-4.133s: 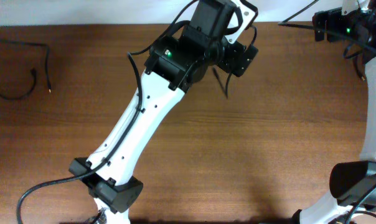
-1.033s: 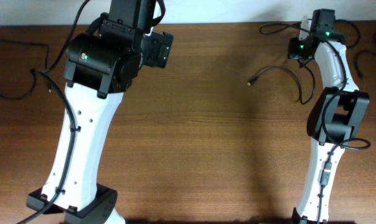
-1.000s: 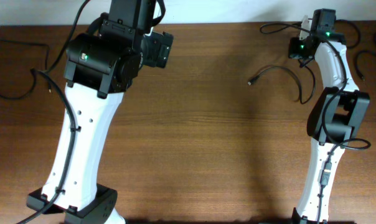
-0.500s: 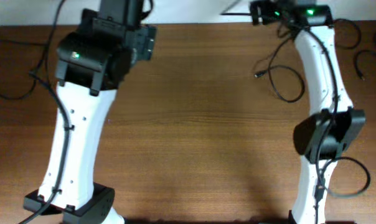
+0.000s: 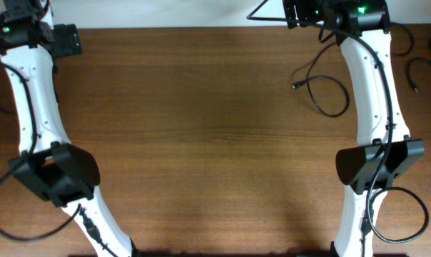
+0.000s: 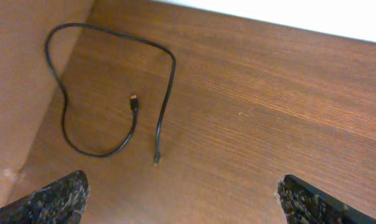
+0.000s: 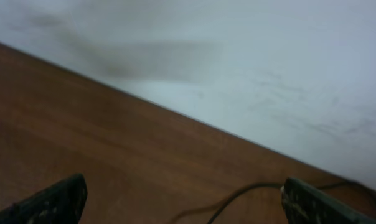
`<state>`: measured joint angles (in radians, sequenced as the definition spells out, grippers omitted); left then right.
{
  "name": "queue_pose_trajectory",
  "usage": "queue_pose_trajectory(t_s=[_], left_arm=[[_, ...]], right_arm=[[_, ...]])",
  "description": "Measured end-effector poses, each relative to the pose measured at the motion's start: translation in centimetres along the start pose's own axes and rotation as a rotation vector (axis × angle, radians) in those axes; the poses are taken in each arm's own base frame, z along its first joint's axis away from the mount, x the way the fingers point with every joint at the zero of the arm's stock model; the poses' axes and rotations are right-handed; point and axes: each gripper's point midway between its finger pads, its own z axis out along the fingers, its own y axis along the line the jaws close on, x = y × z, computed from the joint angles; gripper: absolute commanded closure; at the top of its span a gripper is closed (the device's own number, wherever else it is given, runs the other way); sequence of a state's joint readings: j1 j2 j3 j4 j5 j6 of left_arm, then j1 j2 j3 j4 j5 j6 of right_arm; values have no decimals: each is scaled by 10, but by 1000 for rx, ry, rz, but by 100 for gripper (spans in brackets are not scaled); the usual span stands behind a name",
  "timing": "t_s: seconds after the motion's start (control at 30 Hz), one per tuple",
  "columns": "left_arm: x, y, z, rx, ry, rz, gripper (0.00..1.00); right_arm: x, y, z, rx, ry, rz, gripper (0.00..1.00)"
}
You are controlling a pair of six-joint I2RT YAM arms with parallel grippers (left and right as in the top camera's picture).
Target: Untangle cables
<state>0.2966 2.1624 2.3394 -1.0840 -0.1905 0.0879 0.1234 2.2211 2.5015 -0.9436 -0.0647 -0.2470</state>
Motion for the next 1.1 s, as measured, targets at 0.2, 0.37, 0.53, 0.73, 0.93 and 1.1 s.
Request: queue_pose_trajectory(t_s=[0.2, 0.37, 0.53, 0.73, 0.93, 1.1], left_arm=[[49, 16, 98, -28, 174, -13, 1], [109, 26, 173, -34, 328, -31, 1], [126, 20, 200, -29, 355, -26, 98], [127, 13, 198, 10, 363, -15, 100], [71, -98, 108, 172, 245, 169, 100], [3, -220, -111, 501, -112, 331, 100]], right_arm=[[18, 5, -1, -23, 71, 5, 1], [17, 6, -1, -25, 70, 5, 1], [16, 5, -1, -24, 66, 5, 1], [15, 5, -1, -22, 61, 4, 1], [14, 5, 0, -21, 55, 3, 1], [12, -7, -1, -2, 39, 4, 1]])
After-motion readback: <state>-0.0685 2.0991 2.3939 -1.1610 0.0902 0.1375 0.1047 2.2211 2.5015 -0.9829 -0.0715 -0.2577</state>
